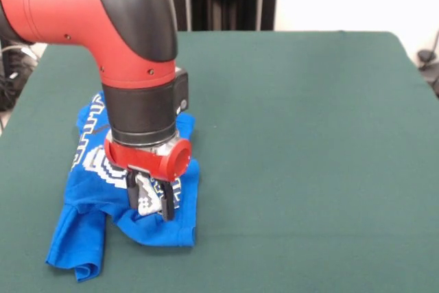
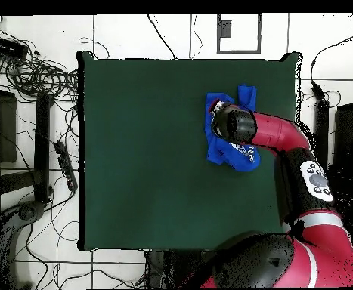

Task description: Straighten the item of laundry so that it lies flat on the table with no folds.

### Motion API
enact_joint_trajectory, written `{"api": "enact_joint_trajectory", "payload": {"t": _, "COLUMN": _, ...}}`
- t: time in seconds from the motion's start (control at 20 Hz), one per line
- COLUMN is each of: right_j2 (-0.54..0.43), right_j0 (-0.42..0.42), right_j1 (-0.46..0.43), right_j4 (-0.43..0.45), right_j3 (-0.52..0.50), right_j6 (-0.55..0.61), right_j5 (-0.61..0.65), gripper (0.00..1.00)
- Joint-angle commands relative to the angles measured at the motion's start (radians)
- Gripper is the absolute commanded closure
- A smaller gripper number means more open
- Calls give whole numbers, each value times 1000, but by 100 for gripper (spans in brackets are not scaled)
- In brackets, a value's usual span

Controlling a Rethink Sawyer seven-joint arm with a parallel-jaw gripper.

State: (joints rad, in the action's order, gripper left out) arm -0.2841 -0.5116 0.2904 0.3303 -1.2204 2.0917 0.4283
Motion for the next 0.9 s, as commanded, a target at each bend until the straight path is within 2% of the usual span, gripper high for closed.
{"api": "enact_joint_trajectory", "payload": {"t": 0.05, "right_j2": -140, "right_j0": 36, "right_j1": -53, "right_j4": 3, "right_j3": -7, "right_j6": -118, "right_j5": 72, "gripper": 0}}
{"api": "enact_joint_trajectory", "payload": {"t": 0.25, "right_j2": -139, "right_j0": 47, "right_j1": -32, "right_j4": -7, "right_j3": -2, "right_j6": -116, "right_j5": 118, "gripper": 0}}
{"api": "enact_joint_trajectory", "payload": {"t": 0.5, "right_j2": -109, "right_j0": 80, "right_j1": 5, "right_j4": -12, "right_j3": -20, "right_j6": -60, "right_j5": 122, "gripper": 0}}
{"api": "enact_joint_trajectory", "payload": {"t": 0.85, "right_j2": -84, "right_j0": 96, "right_j1": 18, "right_j4": 1, "right_j3": -17, "right_j6": -46, "right_j5": 105, "gripper": 0}}
{"api": "enact_joint_trajectory", "payload": {"t": 0.9, "right_j2": -83, "right_j0": 97, "right_j1": 18, "right_j4": -2, "right_j3": -17, "right_j6": -47, "right_j5": 109, "gripper": 100}}
